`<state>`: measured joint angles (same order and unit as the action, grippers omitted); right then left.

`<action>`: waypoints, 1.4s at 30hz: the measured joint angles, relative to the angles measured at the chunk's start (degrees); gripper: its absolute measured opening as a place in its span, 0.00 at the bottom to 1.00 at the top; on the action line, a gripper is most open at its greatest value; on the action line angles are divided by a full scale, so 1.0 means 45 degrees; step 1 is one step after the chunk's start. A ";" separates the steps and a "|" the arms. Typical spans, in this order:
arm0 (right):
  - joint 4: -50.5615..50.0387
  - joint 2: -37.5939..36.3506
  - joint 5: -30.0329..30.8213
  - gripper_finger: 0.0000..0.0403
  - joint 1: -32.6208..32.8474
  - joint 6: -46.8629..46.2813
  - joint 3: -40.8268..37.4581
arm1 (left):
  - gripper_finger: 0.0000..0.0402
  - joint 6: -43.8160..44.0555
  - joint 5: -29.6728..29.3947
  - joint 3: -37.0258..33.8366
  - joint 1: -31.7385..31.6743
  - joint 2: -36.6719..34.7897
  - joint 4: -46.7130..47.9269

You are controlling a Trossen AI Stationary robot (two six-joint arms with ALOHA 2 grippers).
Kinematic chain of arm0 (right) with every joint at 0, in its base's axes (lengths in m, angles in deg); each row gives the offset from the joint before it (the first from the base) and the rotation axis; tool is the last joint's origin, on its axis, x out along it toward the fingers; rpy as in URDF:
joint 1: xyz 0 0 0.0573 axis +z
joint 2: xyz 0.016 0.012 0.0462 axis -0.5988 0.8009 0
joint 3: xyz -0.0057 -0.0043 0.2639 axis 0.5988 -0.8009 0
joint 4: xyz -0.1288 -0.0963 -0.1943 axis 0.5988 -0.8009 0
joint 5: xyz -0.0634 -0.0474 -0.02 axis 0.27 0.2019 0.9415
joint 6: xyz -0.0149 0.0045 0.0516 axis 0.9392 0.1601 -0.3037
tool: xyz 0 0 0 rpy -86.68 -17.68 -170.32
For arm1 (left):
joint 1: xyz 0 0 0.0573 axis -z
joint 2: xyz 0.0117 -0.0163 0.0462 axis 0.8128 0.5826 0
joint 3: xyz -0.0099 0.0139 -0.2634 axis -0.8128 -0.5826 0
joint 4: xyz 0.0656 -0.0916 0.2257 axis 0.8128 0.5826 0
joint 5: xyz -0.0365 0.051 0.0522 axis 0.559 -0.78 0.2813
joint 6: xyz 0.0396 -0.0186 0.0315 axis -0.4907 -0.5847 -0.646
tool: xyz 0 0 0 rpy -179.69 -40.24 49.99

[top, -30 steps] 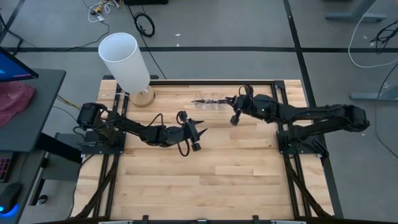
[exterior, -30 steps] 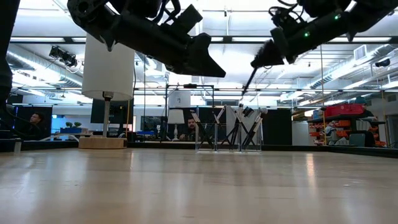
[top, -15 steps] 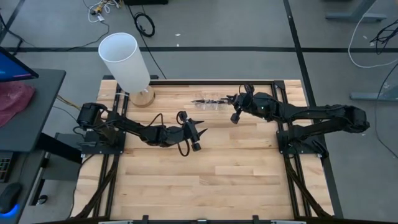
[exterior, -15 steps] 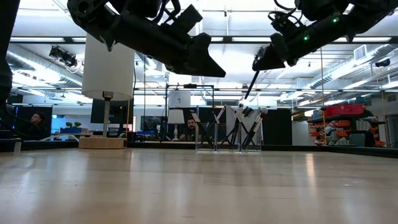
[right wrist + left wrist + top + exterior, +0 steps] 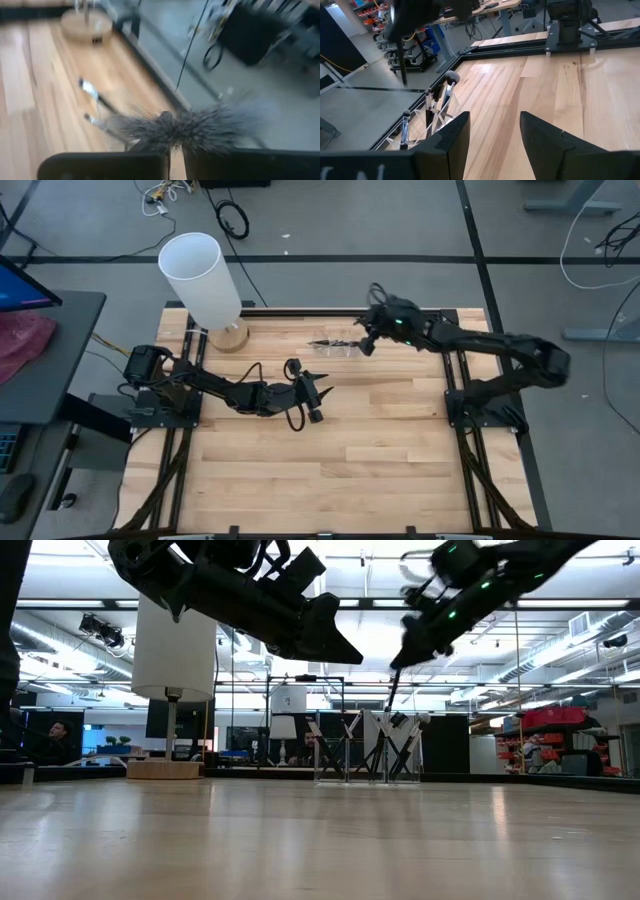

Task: Pick & Place Makeup Supplies
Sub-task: Put the makeup brush into the transparent organizer, then return to Home Position

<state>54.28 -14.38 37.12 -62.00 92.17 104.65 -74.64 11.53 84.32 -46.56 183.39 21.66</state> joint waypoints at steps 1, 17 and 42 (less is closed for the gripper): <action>-0.0368 0.0544 -0.0235 0.04 -0.0136 0.0023 0.0368 | 0.44 0.0000 0.0000 0.0000 0.0000 0.0000 -0.0003; -0.3771 0.4070 -0.0445 0.07 -0.0776 -0.0605 0.2703 | 0.44 0.0000 0.0000 0.0000 0.0000 0.0000 -0.0058; -0.6134 -0.0957 -0.0450 0.50 -0.0168 -0.0093 0.2548 | 0.44 0.0012 -0.2680 -0.0007 0.0078 -0.1282 0.0785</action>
<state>26.68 -18.69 35.10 -62.76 91.76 116.12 -74.59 -0.53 84.29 -46.21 177.63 25.19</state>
